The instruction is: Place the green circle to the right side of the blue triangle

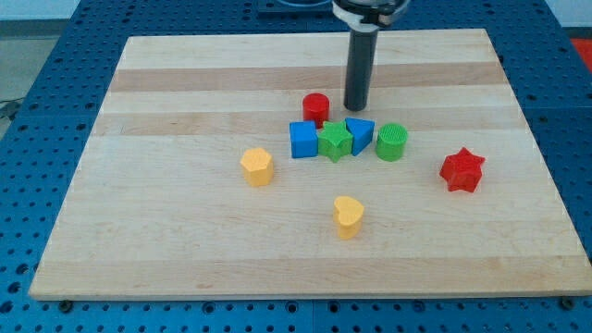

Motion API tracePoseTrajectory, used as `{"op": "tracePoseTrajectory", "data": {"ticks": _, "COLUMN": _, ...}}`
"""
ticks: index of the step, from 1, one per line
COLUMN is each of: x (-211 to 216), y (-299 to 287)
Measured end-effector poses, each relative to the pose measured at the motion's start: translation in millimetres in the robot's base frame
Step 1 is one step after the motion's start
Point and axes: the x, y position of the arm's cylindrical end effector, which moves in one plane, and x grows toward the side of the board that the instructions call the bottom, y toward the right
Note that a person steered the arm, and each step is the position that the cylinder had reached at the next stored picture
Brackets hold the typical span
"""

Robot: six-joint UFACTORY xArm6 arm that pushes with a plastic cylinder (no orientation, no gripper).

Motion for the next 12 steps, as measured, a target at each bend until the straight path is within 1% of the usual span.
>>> {"op": "tracePoseTrajectory", "data": {"ticks": 1, "x": 19.3, "y": -15.8}}
{"op": "tracePoseTrajectory", "data": {"ticks": 5, "x": 28.1, "y": -9.7}}
{"op": "tracePoseTrajectory", "data": {"ticks": 7, "x": 28.1, "y": -8.8}}
{"op": "tracePoseTrajectory", "data": {"ticks": 8, "x": 28.1, "y": 1.2}}
{"op": "tracePoseTrajectory", "data": {"ticks": 9, "x": 21.9, "y": 0.6}}
{"op": "tracePoseTrajectory", "data": {"ticks": 11, "x": -1.9, "y": -49.6}}
{"op": "tracePoseTrajectory", "data": {"ticks": 12, "x": -2.9, "y": -77.7}}
